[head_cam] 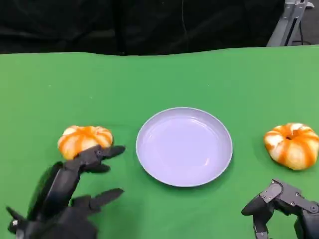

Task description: Grasp the bread from the table and place it into the plate.

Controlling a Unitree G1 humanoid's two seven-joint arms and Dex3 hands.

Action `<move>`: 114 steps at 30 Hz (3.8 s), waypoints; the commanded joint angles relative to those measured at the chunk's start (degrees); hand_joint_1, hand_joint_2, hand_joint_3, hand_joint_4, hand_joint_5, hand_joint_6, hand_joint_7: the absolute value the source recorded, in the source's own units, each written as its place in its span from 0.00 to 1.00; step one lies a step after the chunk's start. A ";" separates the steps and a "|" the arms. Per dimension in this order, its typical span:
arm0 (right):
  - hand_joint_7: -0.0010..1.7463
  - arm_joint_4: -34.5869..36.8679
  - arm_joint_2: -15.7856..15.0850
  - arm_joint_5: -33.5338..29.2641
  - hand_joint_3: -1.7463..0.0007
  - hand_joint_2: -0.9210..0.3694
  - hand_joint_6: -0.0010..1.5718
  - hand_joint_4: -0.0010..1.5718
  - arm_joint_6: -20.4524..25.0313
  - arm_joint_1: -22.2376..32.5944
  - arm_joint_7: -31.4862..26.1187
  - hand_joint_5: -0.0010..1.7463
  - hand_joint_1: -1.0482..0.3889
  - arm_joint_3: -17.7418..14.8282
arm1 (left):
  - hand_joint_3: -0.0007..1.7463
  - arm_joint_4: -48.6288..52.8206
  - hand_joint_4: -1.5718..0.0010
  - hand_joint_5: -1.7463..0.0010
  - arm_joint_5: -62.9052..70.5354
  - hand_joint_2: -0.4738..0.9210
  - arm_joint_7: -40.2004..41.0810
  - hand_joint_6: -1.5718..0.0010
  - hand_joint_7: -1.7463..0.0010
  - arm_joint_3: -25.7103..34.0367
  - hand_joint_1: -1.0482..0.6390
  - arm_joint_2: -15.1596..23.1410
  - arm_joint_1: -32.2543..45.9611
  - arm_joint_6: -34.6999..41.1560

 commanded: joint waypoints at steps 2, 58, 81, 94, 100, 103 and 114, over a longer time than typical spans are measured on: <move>0.74 0.00 0.16 0.01 0.25 0.42 0.50 0.52 0.69 -0.29 -0.56 0.95 0.78 -0.20 | 0.01 0.20 0.80 0.70 9.57 0.97 1.31 0.70 1.00 -1.96 0.35 6.65 -5.52 5.02; 0.74 -1.94 0.13 -0.32 0.26 0.41 0.50 0.51 1.64 1.11 -0.59 0.97 0.79 0.24 | 0.01 66.16 0.50 0.00 23.94 0.97 33.99 0.49 0.33 -32.32 0.46 4.53 -45.86 10.72; 0.74 -1.89 0.17 -0.14 0.28 0.40 0.49 0.52 1.89 1.07 -0.46 0.97 0.79 0.19 | 0.55 47.50 0.45 0.00 21.55 0.71 39.24 0.57 0.03 -29.80 0.50 5.77 -43.34 4.96; 0.73 -2.60 0.03 0.44 0.30 0.39 0.50 0.51 2.38 1.86 0.21 0.97 0.79 0.35 | 0.66 47.71 0.42 0.00 21.57 0.57 35.75 0.54 0.00 -31.88 0.53 -3.12 -46.86 1.10; 0.73 -2.74 -0.01 0.51 0.30 0.38 0.50 0.50 2.49 1.99 0.26 0.99 0.78 0.35 | 0.67 48.35 0.41 0.00 21.91 0.55 35.57 0.53 0.00 -31.87 0.53 -3.87 -47.23 1.02; 0.73 -2.80 -0.01 0.51 0.31 0.38 0.50 0.50 2.56 2.01 0.27 0.99 0.78 0.37 | 0.67 48.45 0.41 0.00 21.97 0.55 35.60 0.53 0.00 -31.81 0.53 -3.91 -47.26 0.97; 0.73 -2.11 0.06 0.21 0.29 0.39 0.50 0.51 2.14 1.39 -0.06 0.98 0.79 0.39 | 0.58 50.90 0.43 0.00 22.17 0.62 33.47 0.49 0.12 -33.60 0.53 -6.81 -47.84 1.22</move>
